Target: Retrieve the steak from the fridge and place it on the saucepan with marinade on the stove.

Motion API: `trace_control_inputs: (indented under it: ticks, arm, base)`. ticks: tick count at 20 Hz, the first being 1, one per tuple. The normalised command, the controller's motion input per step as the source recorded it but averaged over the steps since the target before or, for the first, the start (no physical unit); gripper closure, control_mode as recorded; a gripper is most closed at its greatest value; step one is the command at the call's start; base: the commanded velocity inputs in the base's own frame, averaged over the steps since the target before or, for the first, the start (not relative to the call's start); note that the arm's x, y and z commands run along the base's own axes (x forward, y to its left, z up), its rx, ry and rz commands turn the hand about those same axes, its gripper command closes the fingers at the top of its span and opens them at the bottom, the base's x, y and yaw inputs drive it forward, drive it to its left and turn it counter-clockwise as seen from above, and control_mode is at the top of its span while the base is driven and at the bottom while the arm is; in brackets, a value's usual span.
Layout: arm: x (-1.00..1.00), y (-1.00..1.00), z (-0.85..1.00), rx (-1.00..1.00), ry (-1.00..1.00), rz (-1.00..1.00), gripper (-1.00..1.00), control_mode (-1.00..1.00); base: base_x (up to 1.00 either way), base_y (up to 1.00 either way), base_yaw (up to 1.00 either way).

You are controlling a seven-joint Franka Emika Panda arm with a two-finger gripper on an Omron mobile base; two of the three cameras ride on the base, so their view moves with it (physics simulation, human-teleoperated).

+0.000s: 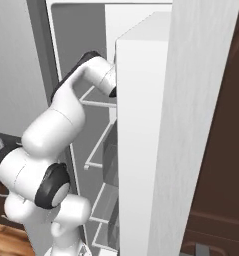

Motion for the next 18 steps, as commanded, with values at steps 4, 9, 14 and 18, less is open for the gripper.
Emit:
trace_control_inputs:
  ticks: [4, 9, 14, 18]
  arm:
    - [-0.51, 0.04, 0.82, 0.0, 0.0, 0.0, 1.0, -1.0]
    - [-0.75, 0.0, 0.39, -0.01, -0.01, 0.0, 1.0, -1.0]
    - [-0.9, 0.08, 0.0, -0.03, -0.01, 0.04, 1.0, -1.0]
    - [-0.93, 0.31, 0.0, -0.08, -0.01, 0.06, 1.0, -1.0]
  base:
    - [0.0, 0.0, 0.0]
    - [0.0, 0.0, 0.0]
    - [0.0, 0.0, 0.0]
    - [0.0, 0.0, 0.0]
